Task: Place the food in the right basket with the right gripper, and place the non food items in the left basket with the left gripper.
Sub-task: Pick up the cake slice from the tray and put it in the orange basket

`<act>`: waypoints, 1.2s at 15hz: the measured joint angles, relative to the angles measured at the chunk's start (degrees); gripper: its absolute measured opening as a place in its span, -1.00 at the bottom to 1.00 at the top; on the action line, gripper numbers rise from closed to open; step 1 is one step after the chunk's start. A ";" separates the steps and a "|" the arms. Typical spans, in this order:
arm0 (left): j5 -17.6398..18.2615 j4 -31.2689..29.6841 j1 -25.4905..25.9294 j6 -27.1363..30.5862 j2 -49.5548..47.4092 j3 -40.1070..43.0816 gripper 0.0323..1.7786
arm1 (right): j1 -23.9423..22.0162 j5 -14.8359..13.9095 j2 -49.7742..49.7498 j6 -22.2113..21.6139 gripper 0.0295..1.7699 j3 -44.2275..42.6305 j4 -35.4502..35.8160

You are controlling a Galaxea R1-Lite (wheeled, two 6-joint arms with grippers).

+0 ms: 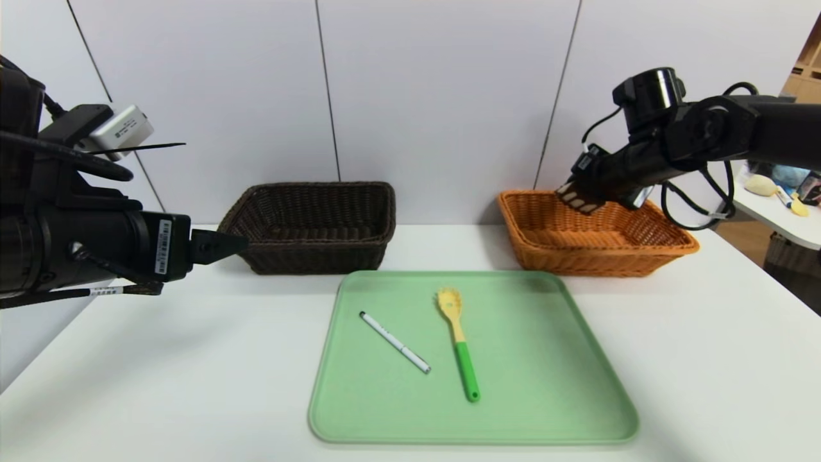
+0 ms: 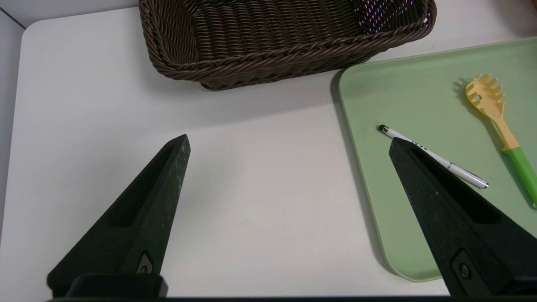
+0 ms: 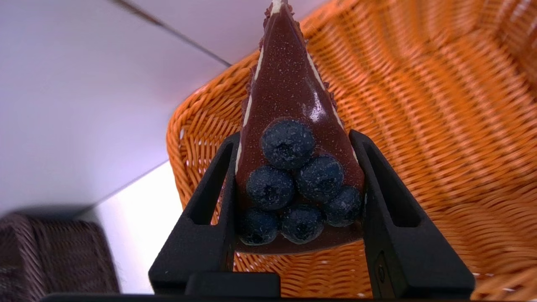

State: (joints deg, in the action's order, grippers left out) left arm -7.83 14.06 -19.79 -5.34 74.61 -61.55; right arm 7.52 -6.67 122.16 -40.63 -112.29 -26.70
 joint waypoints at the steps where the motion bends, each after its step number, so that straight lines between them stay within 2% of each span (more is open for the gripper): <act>1: 0.00 0.00 0.00 -0.09 -0.07 0.11 0.90 | -0.50 0.67 0.72 -2.78 -0.10 0.00 -0.72; 5: 0.00 0.00 0.00 -0.24 -0.40 0.30 0.90 | -2.26 2.73 3.08 -7.68 -0.10 0.02 -4.97; 15: -0.02 0.00 0.00 -0.24 -1.60 1.94 0.90 | -4.02 2.84 5.86 -7.83 -0.10 0.05 -6.35; 18: -0.02 -0.02 0.00 -0.22 -1.57 1.77 0.90 | -4.02 3.17 5.73 -7.70 0.20 0.05 -6.07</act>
State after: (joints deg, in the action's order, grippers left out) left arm -7.85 14.03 -19.79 -5.56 73.03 -59.78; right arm 3.50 -3.50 127.89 -48.34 -112.24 -32.77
